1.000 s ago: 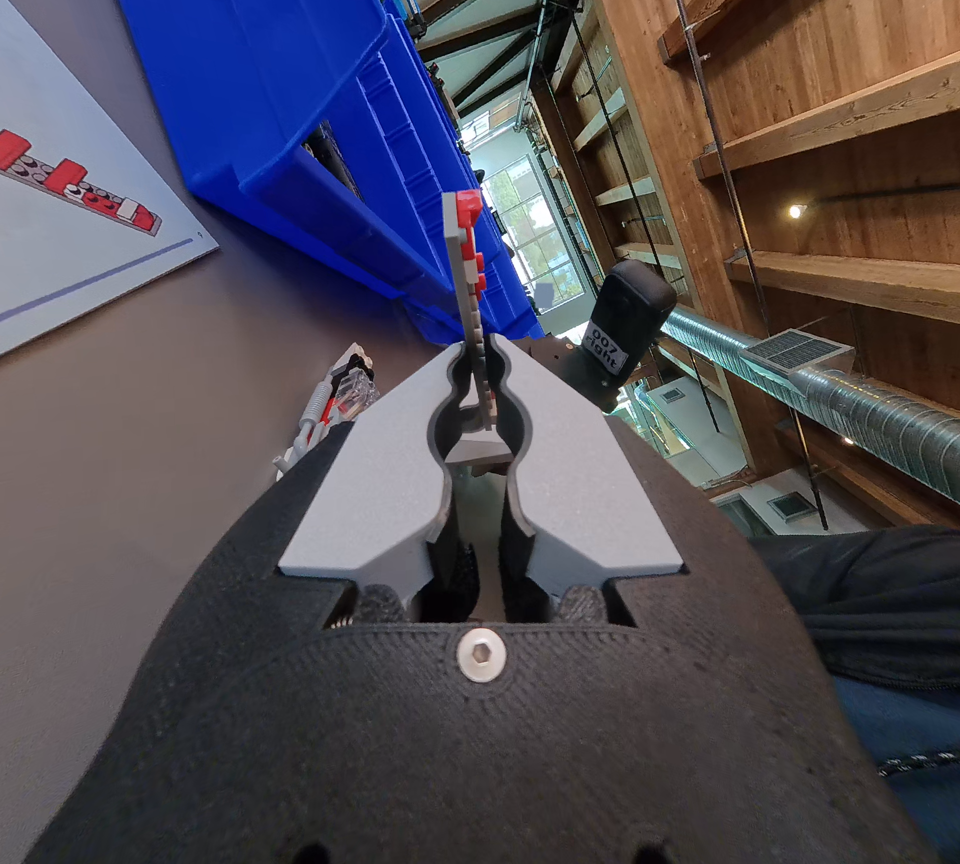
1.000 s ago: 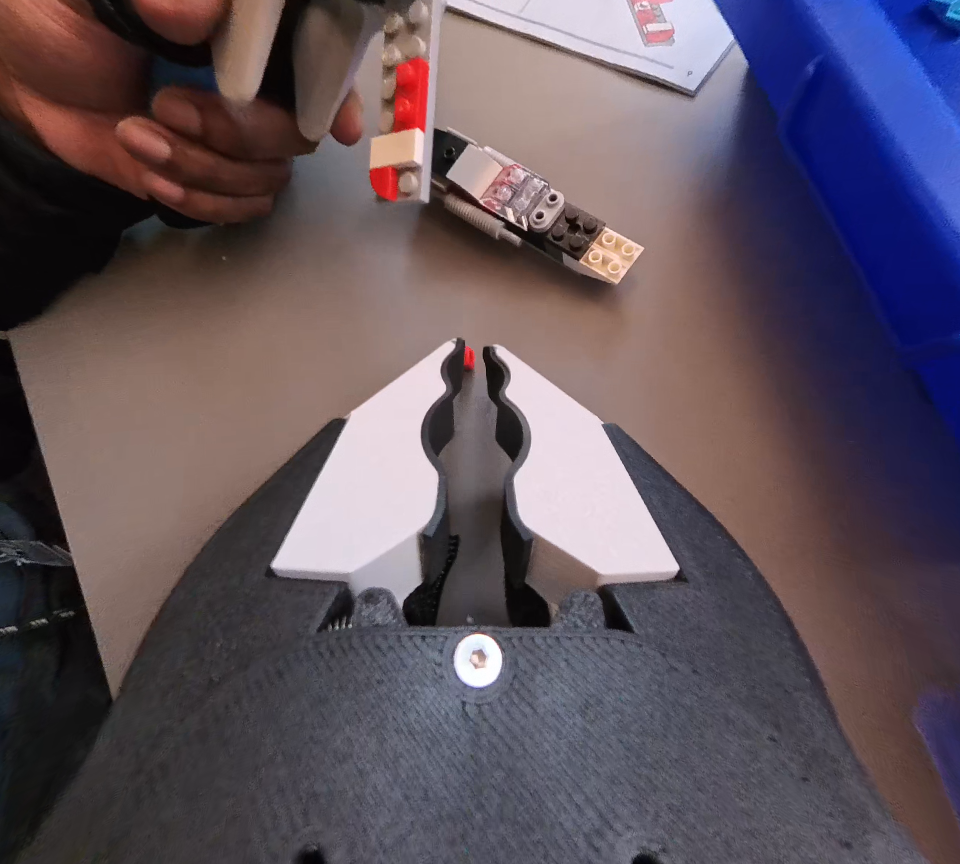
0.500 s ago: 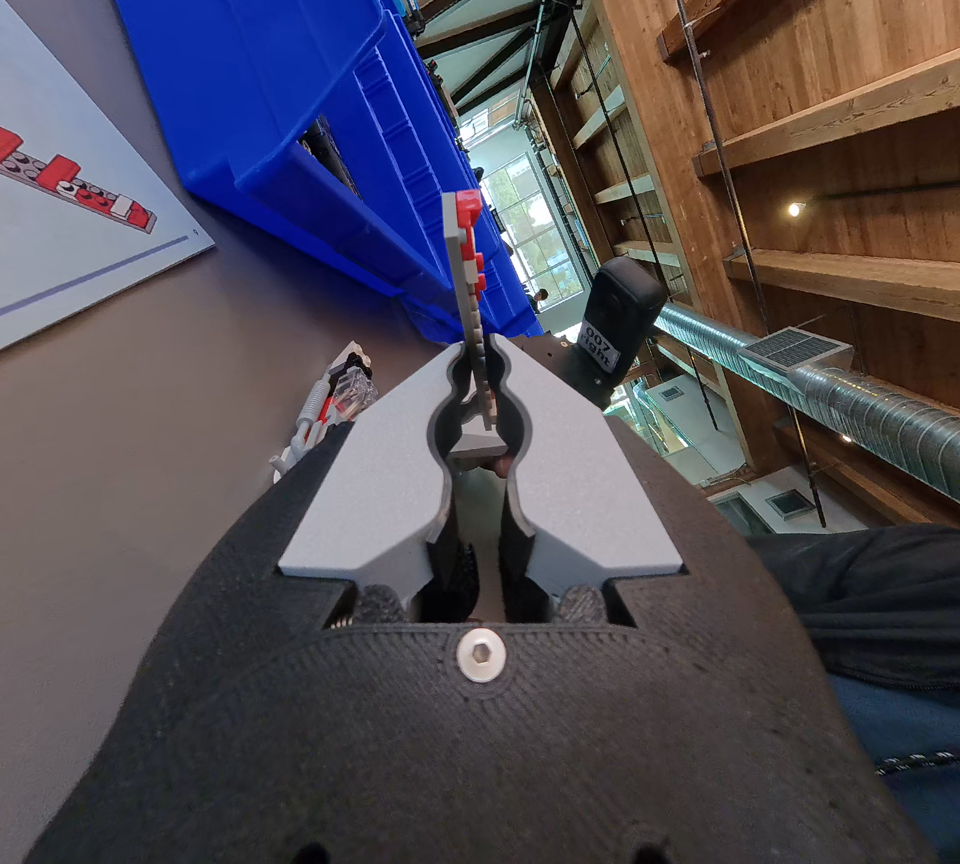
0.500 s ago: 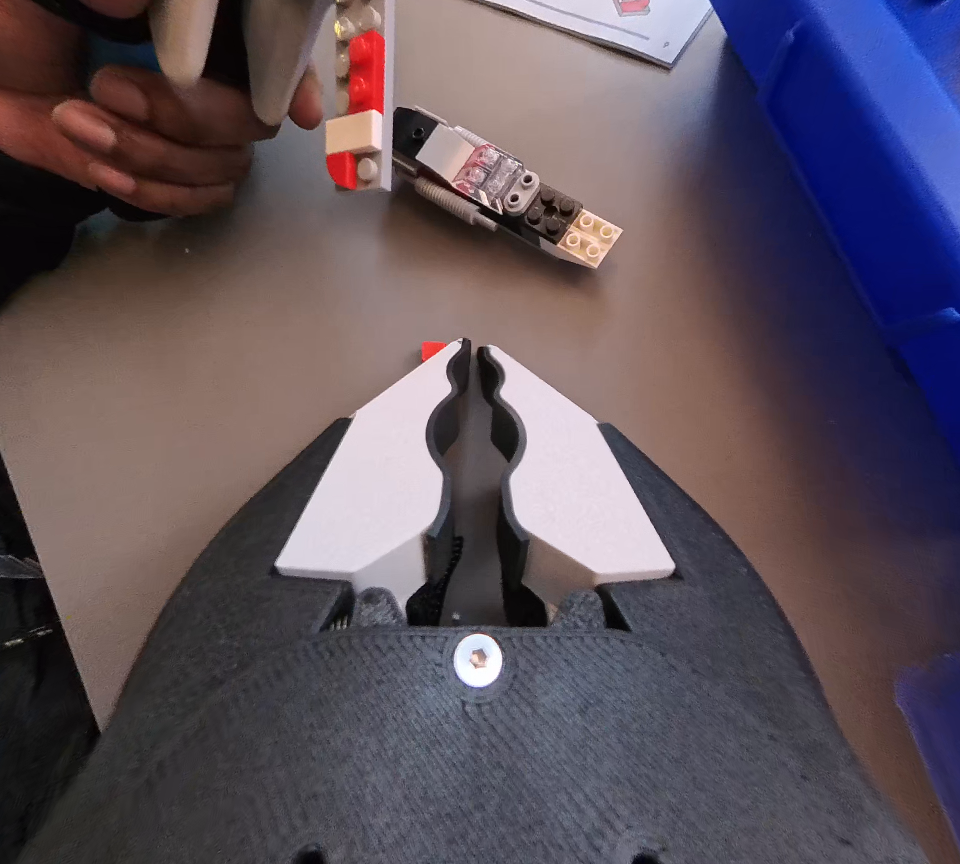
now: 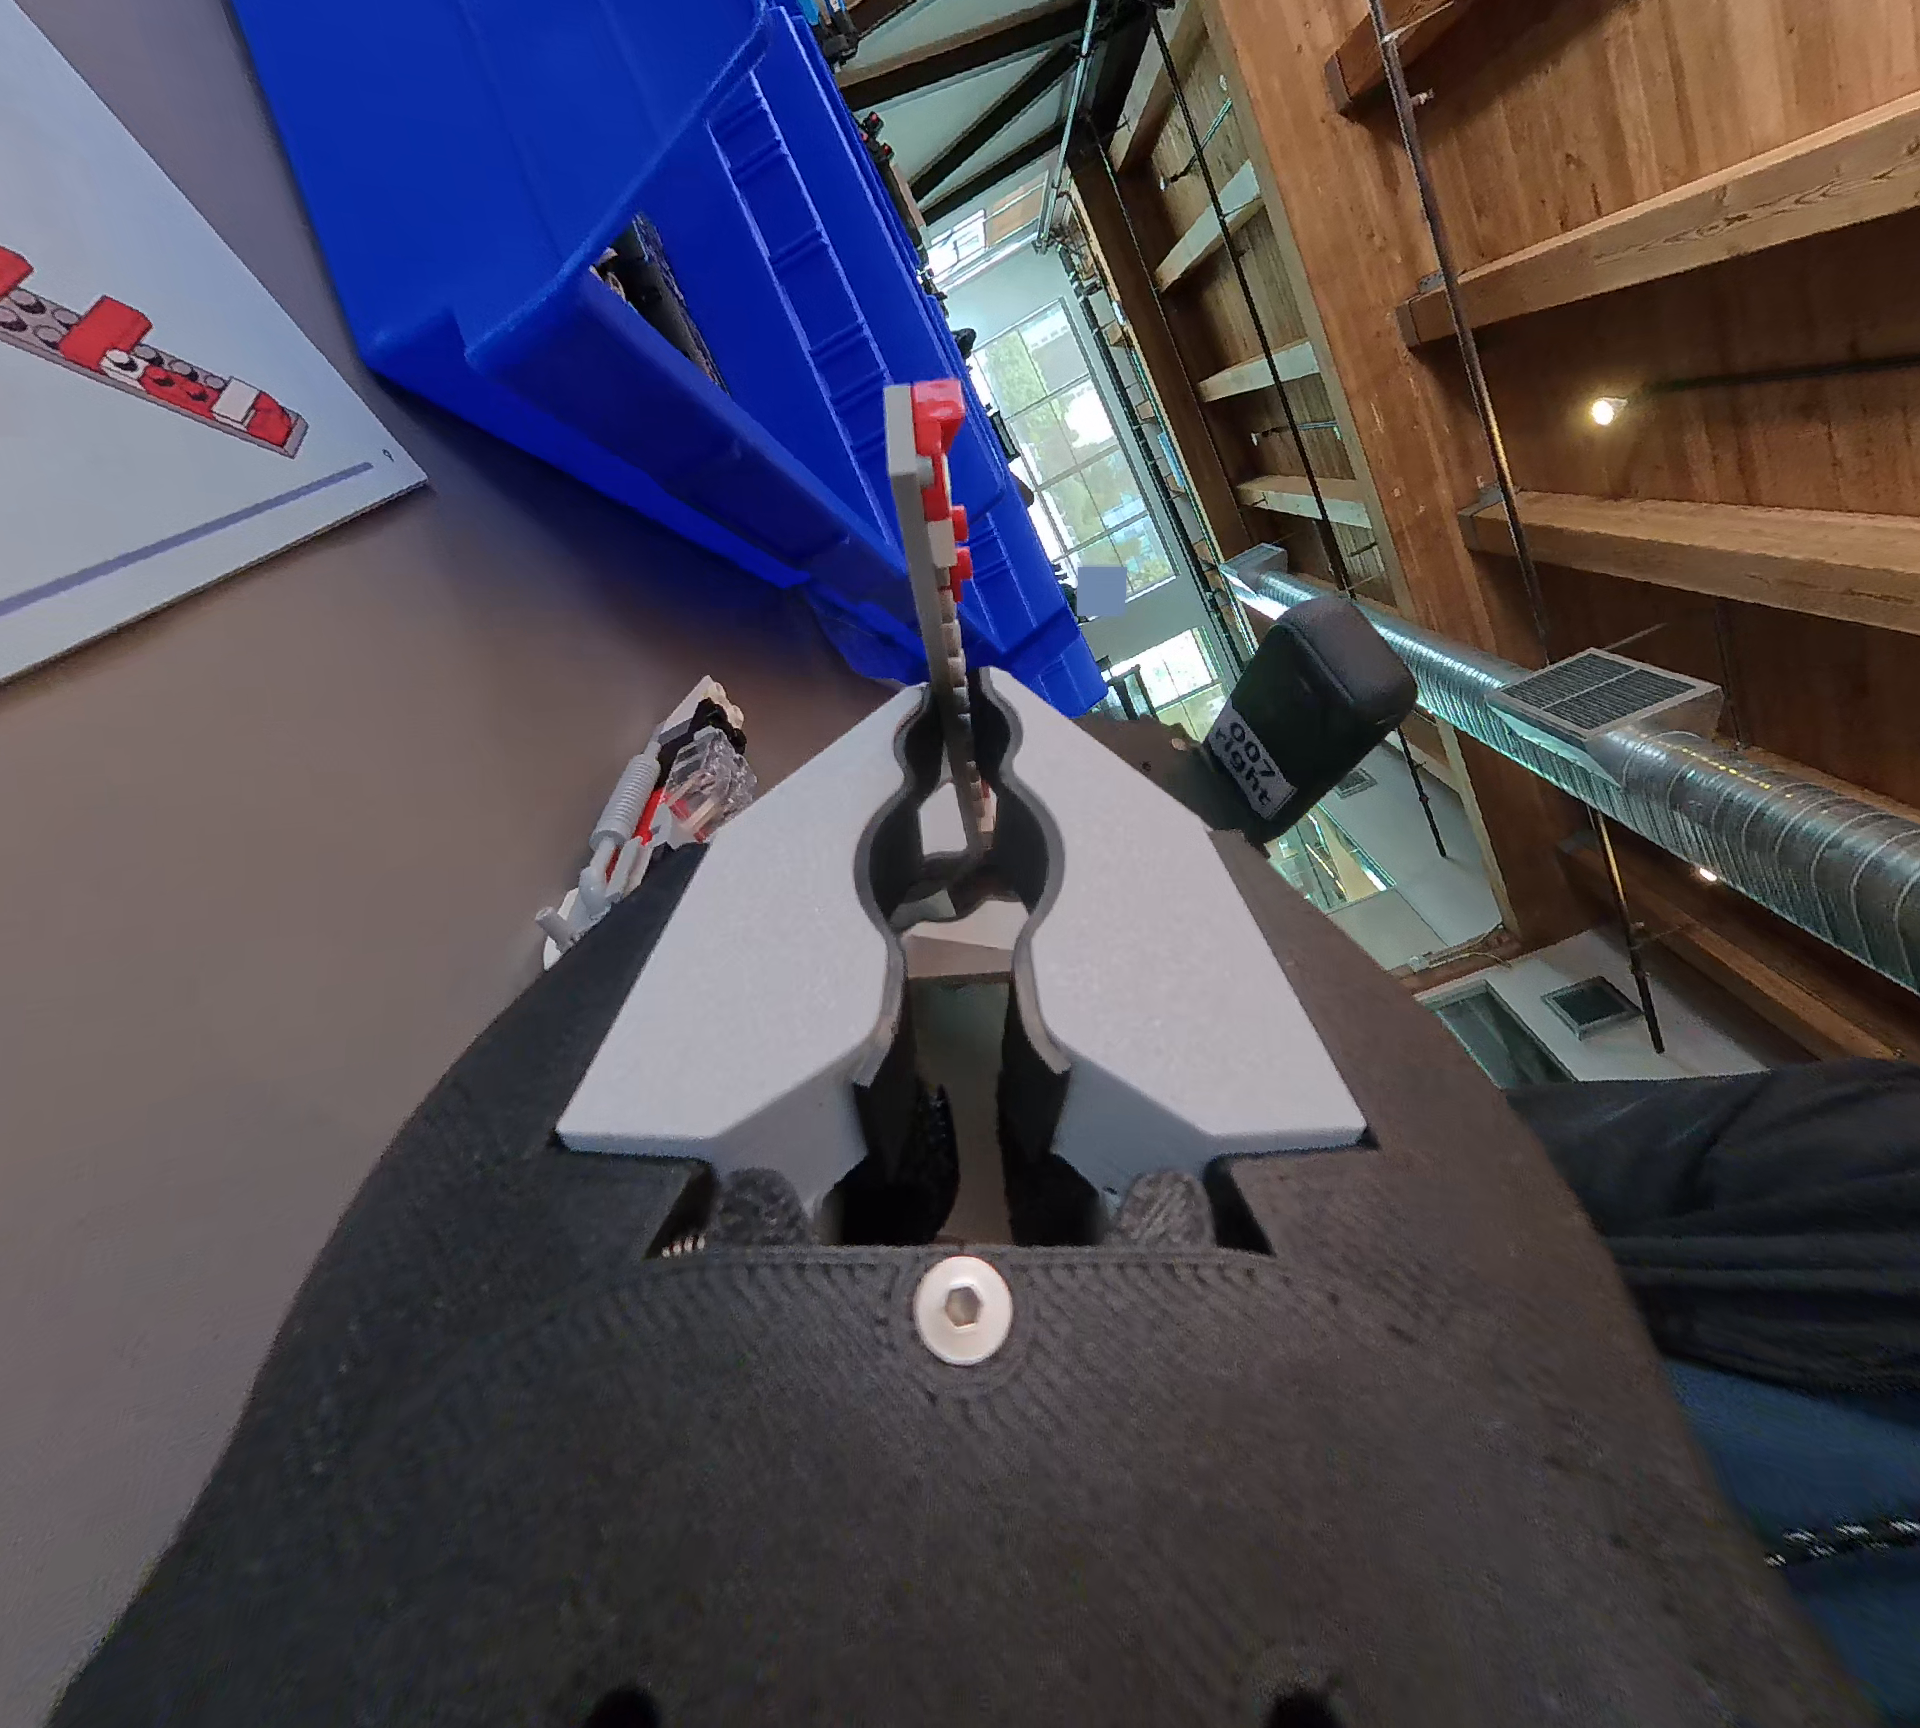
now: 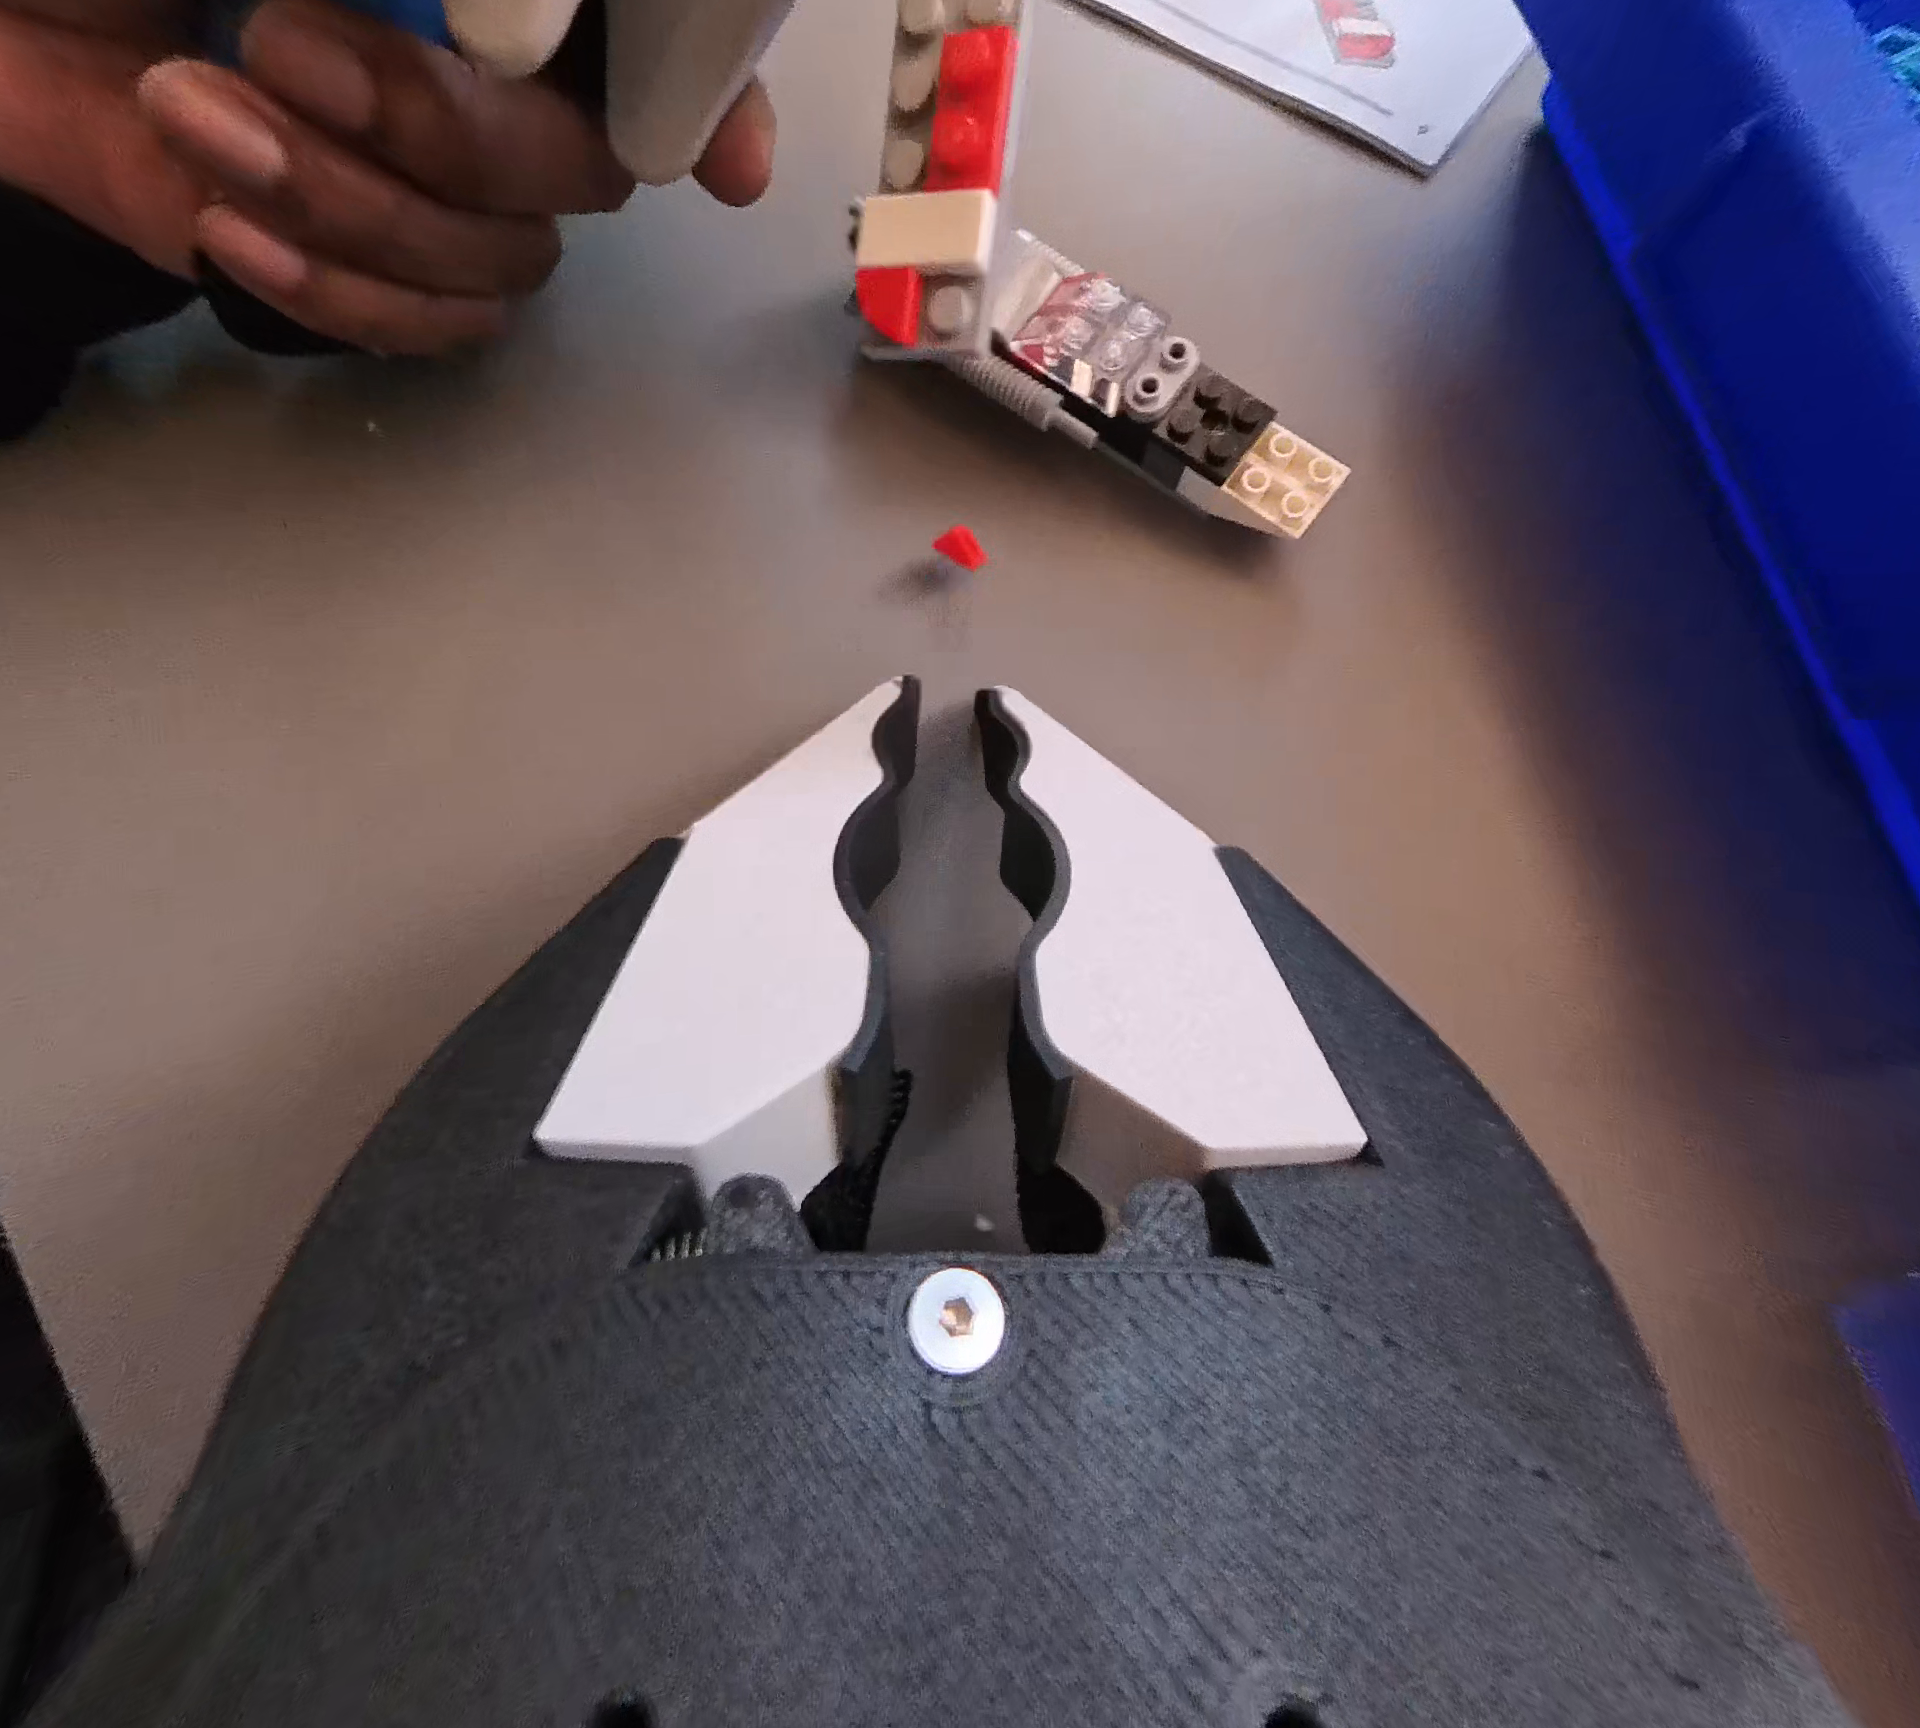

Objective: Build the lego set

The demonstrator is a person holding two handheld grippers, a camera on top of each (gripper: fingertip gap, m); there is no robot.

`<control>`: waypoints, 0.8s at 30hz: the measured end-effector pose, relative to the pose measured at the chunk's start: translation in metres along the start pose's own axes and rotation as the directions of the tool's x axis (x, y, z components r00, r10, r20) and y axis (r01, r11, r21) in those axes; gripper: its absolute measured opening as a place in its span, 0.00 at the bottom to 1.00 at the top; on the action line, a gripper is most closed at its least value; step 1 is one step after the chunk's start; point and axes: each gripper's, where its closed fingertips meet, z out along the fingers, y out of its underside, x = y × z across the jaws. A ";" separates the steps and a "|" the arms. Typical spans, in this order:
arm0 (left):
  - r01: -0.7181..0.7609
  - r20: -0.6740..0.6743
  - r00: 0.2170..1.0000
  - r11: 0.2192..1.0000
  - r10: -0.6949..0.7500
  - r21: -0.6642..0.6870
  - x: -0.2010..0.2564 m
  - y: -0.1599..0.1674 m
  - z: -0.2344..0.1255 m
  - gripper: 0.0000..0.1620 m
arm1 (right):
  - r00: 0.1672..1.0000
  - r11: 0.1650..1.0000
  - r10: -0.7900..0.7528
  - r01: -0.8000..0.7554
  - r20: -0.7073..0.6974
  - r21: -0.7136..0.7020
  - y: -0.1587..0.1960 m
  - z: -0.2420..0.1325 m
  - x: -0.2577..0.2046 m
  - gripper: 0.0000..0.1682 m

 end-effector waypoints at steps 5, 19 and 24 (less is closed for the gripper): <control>-0.003 0.005 1.000 1.000 0.003 0.009 0.000 -0.002 -0.002 0.03 | 0.999 0.999 -0.045 0.045 -0.031 -0.021 -0.001 -0.002 0.009 0.08; 0.001 0.015 1.000 1.000 -0.002 0.031 -0.003 -0.008 -0.005 0.03 | 0.991 0.996 -0.085 0.086 -0.101 0.006 -0.019 0.020 0.006 0.09; 0.004 0.015 1.000 0.999 -0.004 0.039 -0.004 -0.010 -0.006 0.03 | 0.988 0.994 -0.107 0.108 -0.115 0.010 -0.018 0.018 0.006 0.05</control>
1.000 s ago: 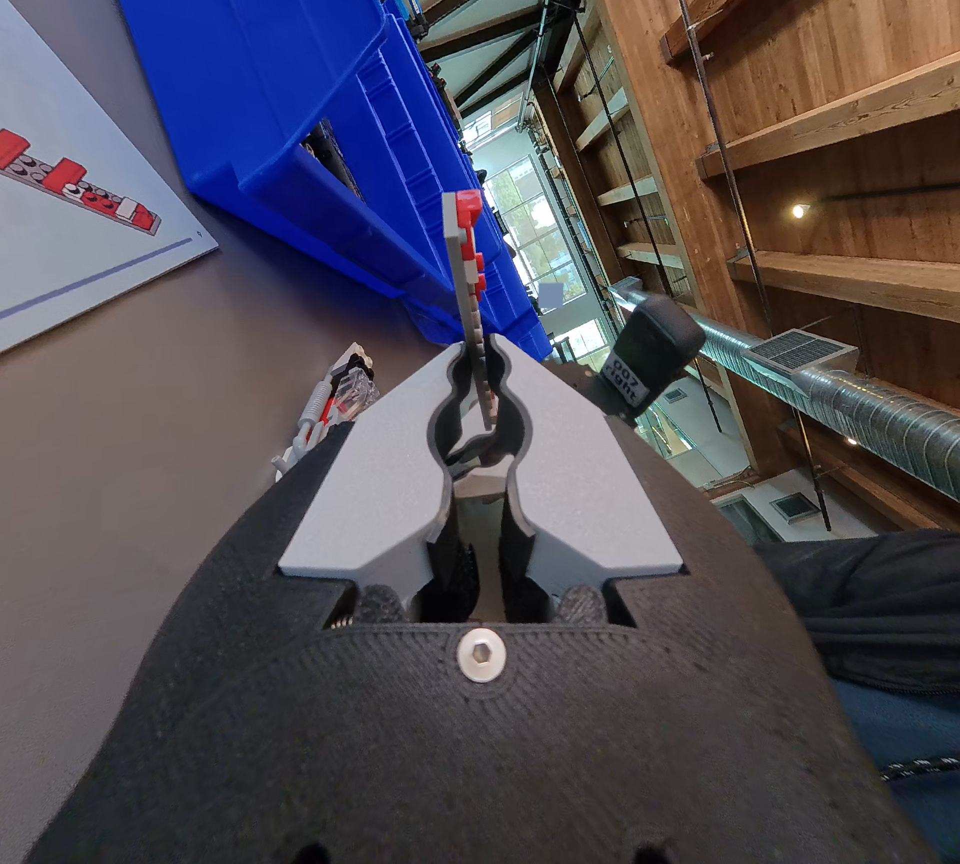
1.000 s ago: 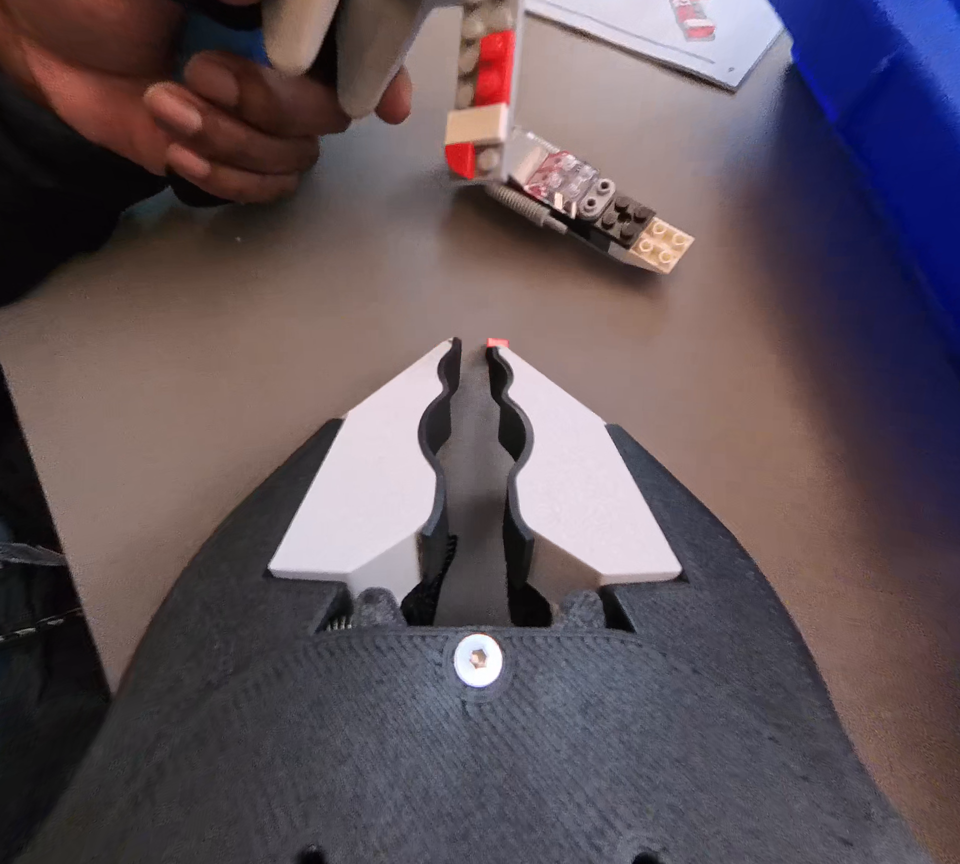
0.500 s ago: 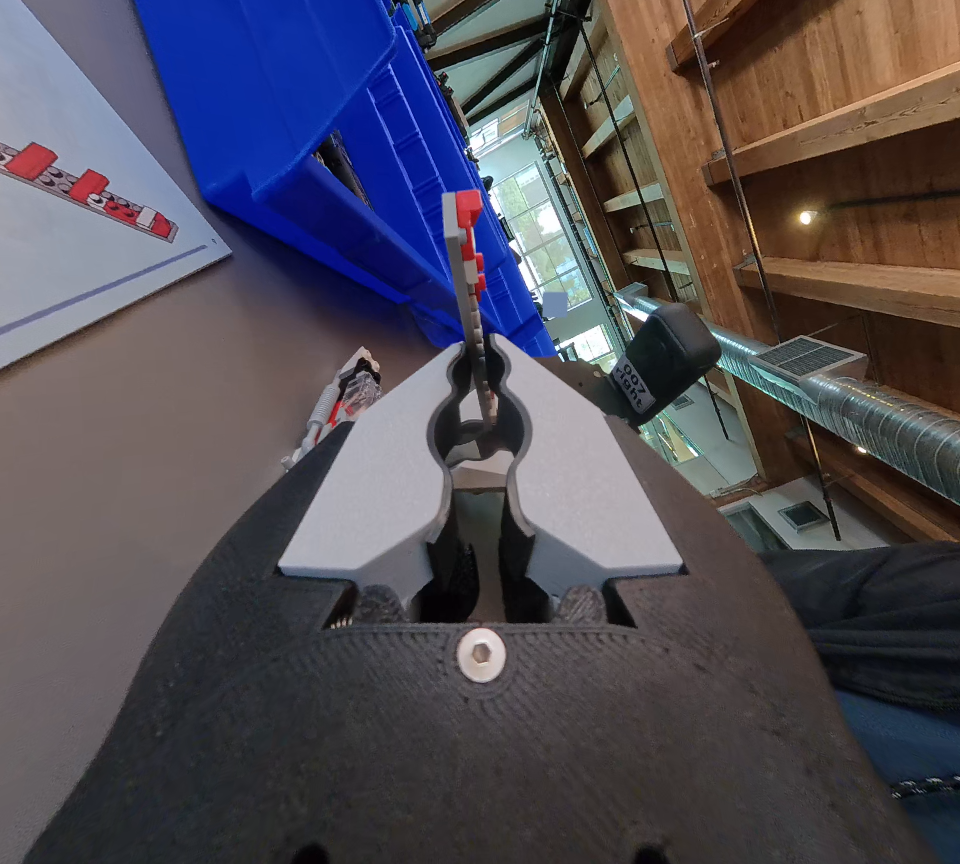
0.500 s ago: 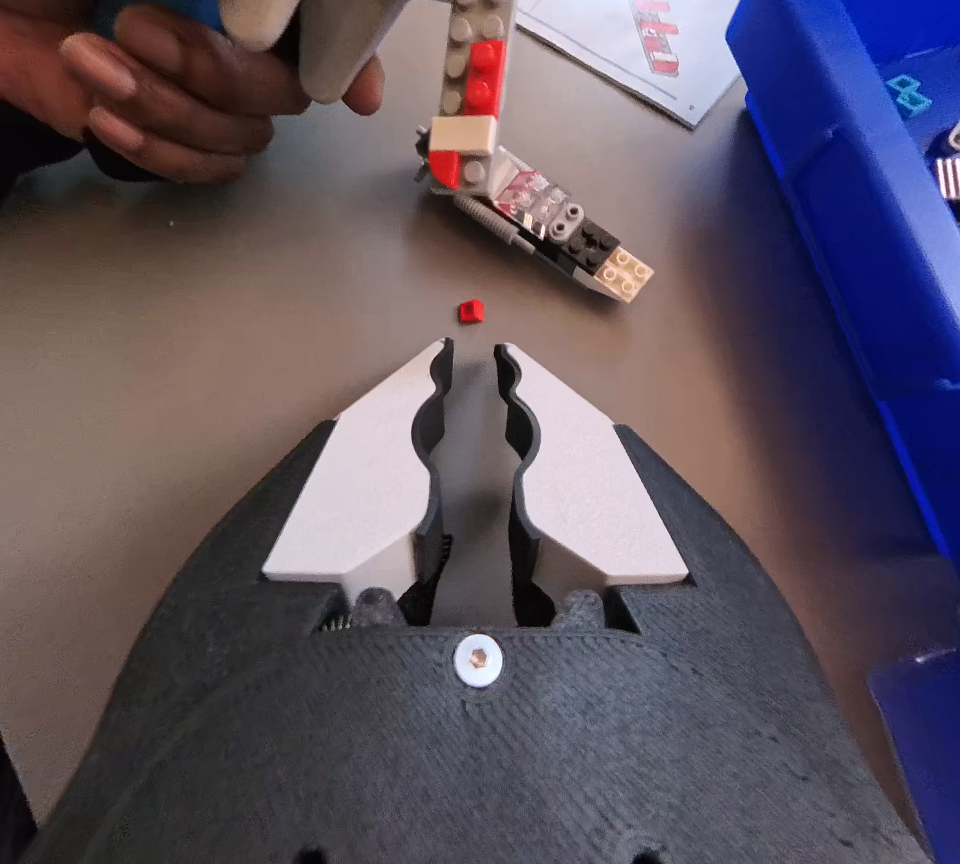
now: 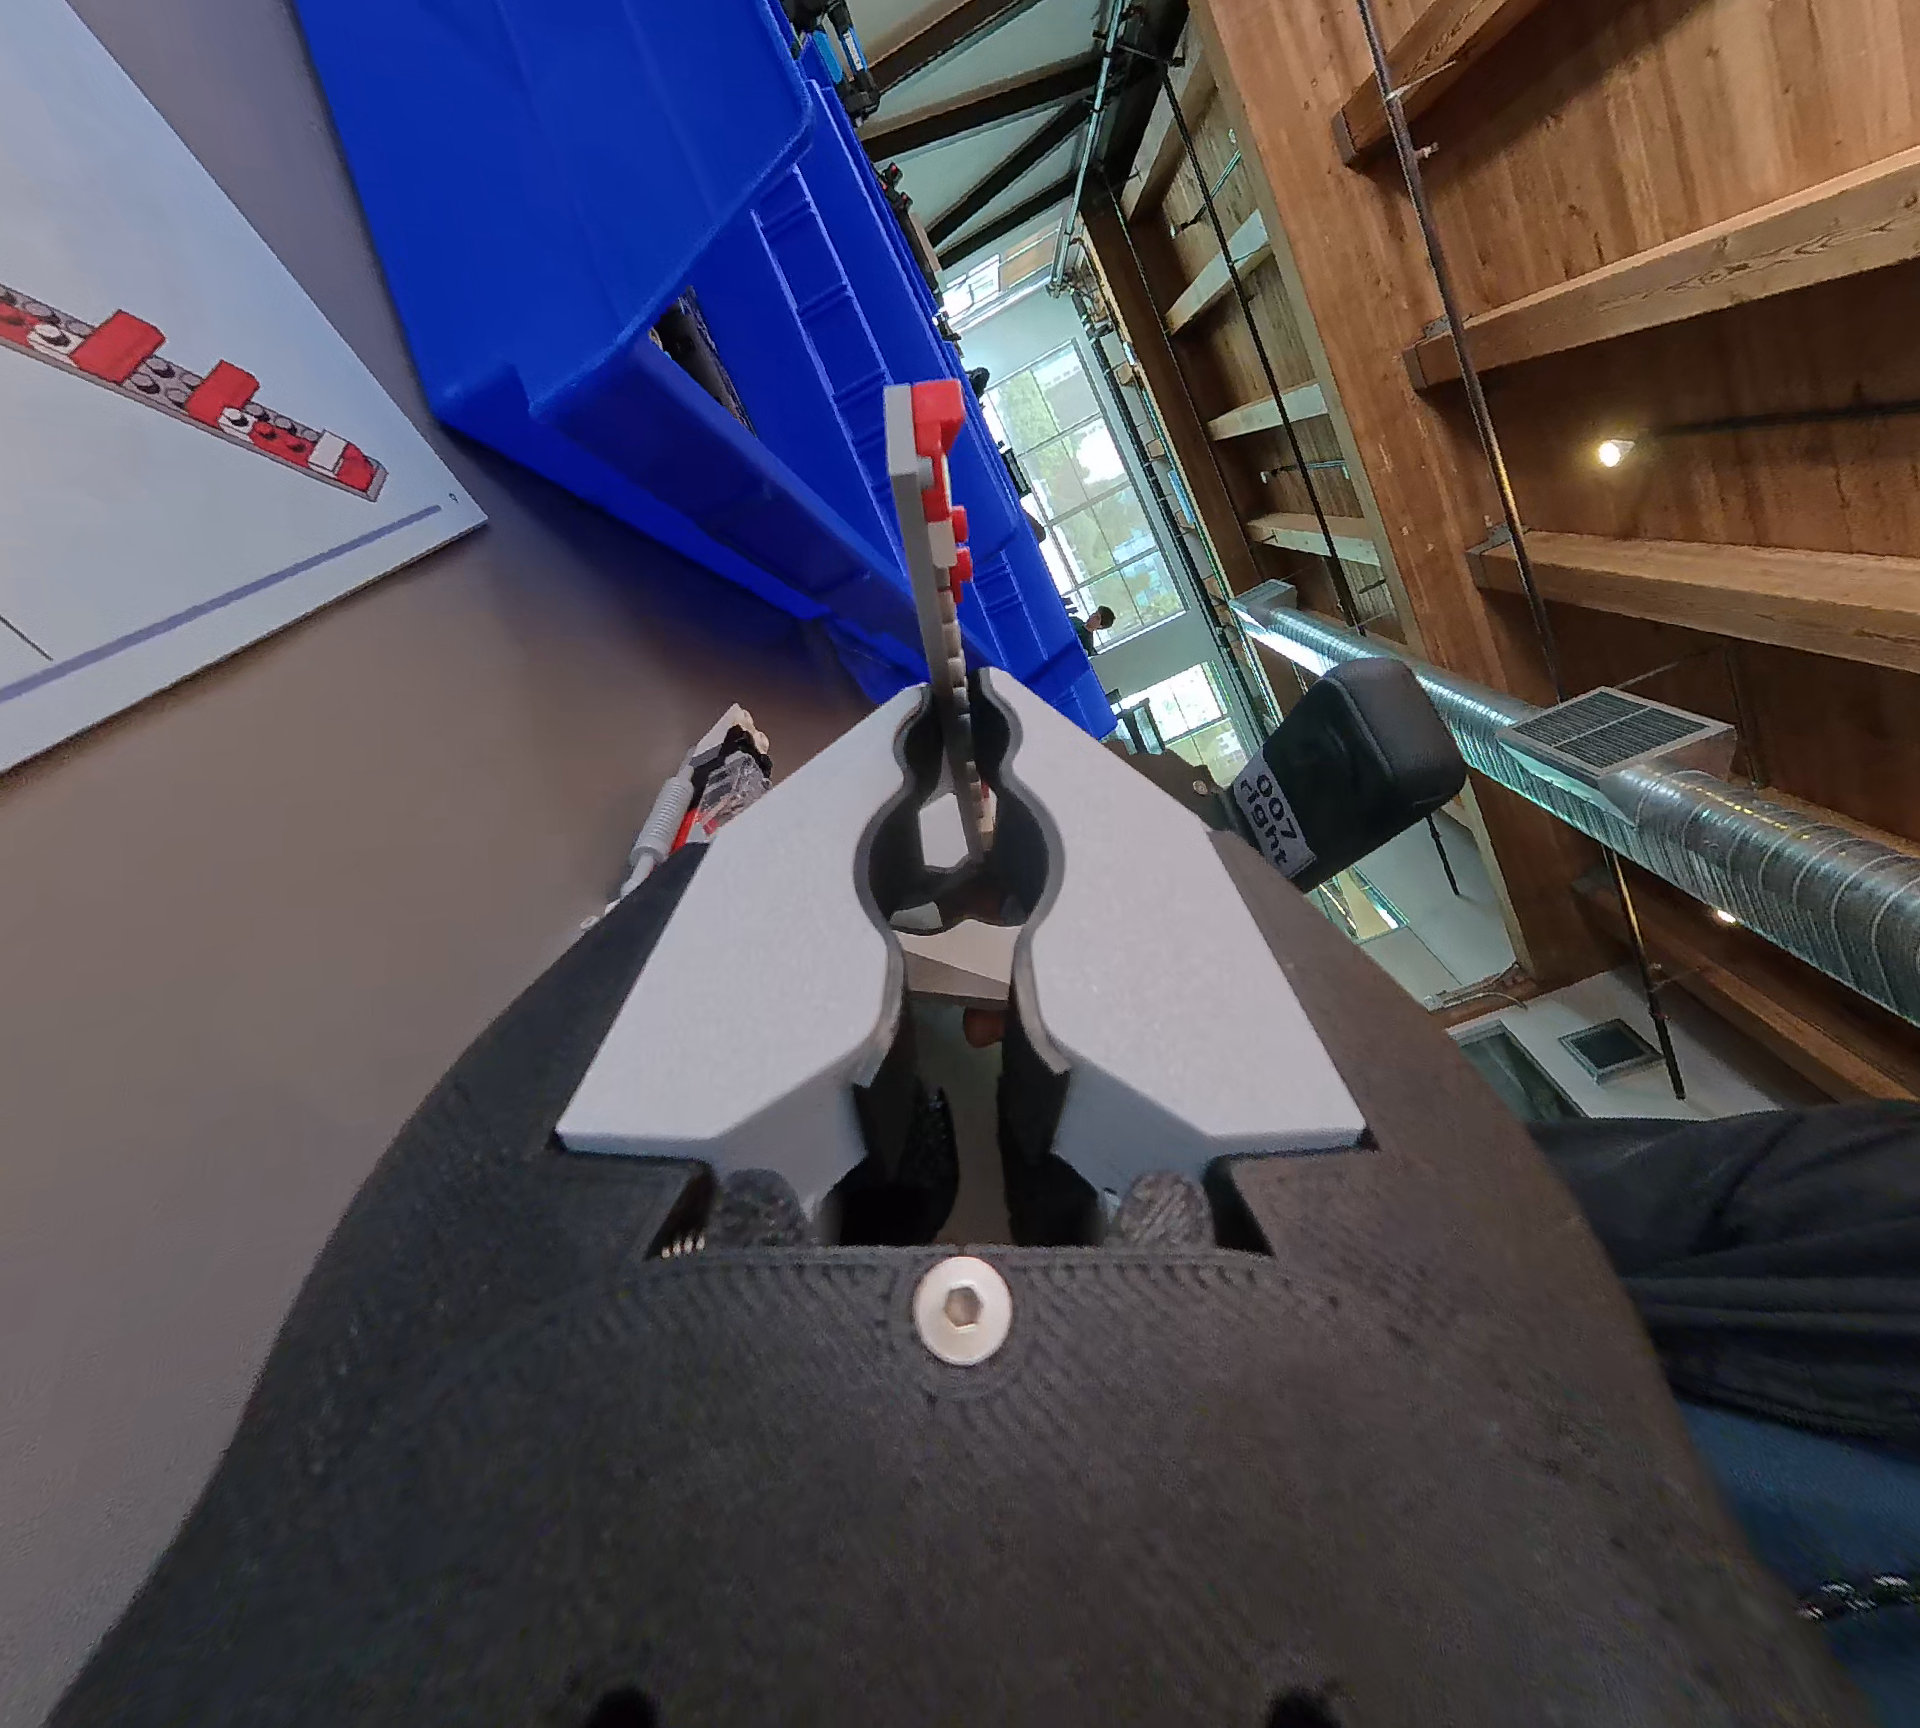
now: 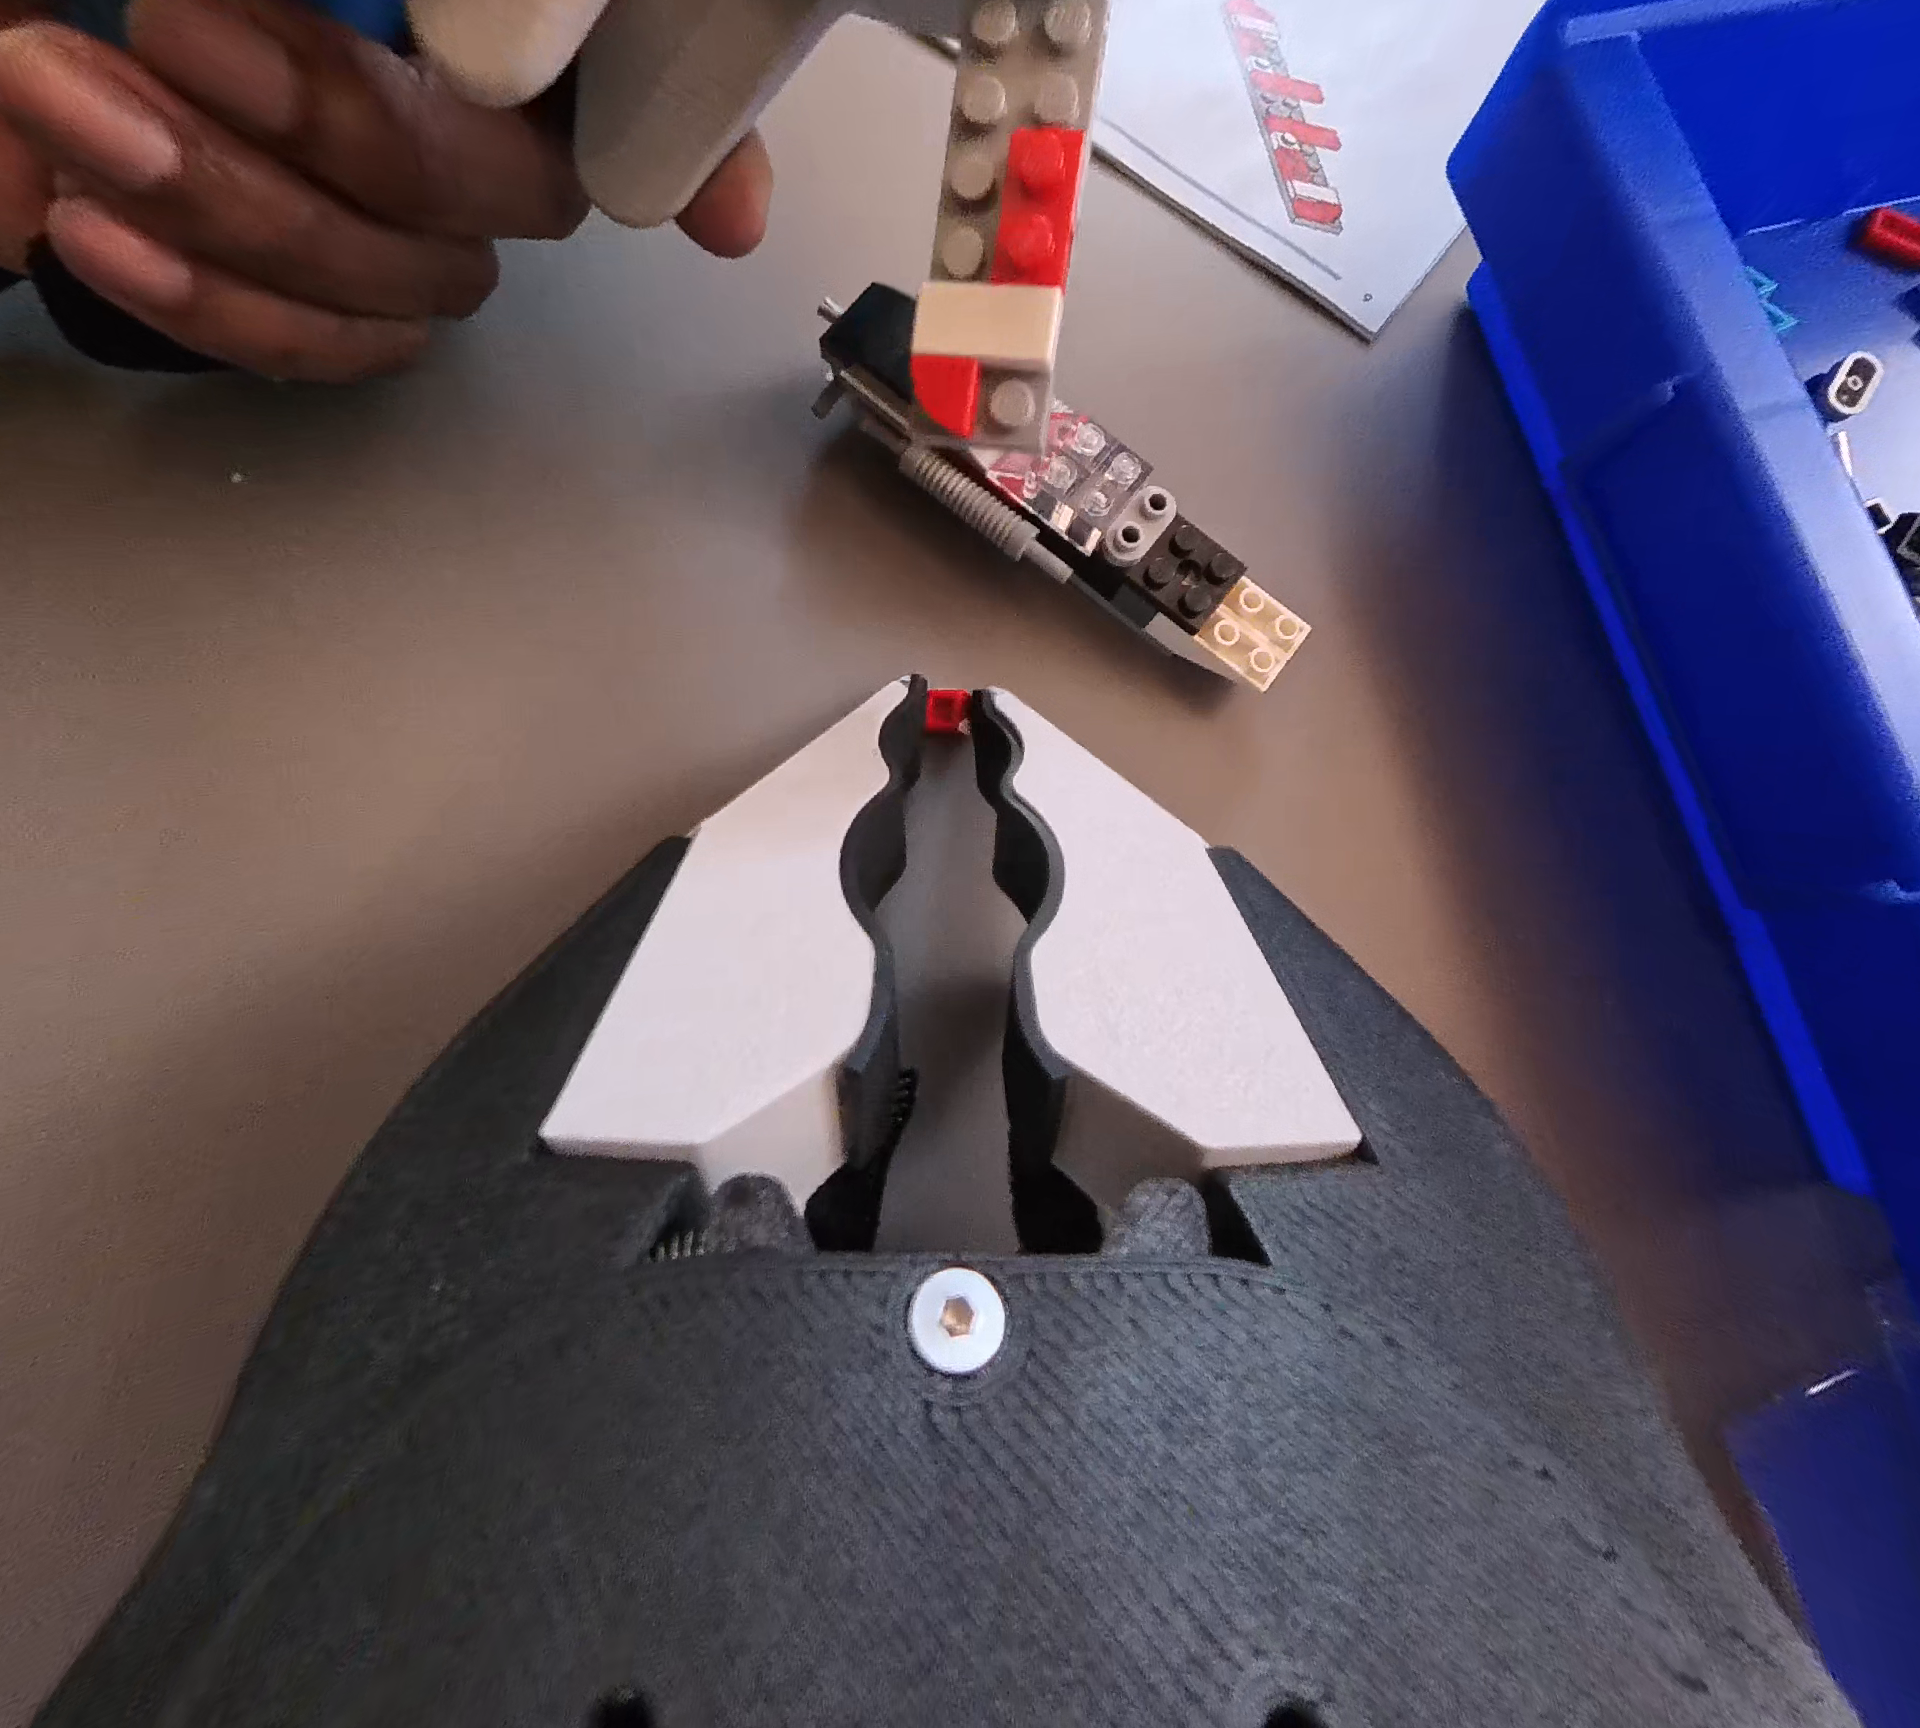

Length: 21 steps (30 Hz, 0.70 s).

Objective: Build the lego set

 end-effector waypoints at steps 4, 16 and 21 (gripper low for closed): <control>0.000 0.004 1.000 1.000 0.000 0.003 -0.001 0.000 0.000 0.03 | 1.000 1.000 -0.002 0.002 -0.012 0.012 0.004 -0.006 -0.003 0.05; -0.027 0.027 0.999 1.000 0.027 -0.008 -0.003 0.002 0.001 0.03 | 0.868 0.921 -0.378 0.316 -0.322 -0.228 0.041 -0.044 0.023 0.05; -0.029 0.031 0.999 1.000 0.029 -0.003 -0.004 0.000 0.000 0.03 | 0.818 0.910 -0.415 0.362 -0.399 -0.204 0.029 -0.037 0.021 0.05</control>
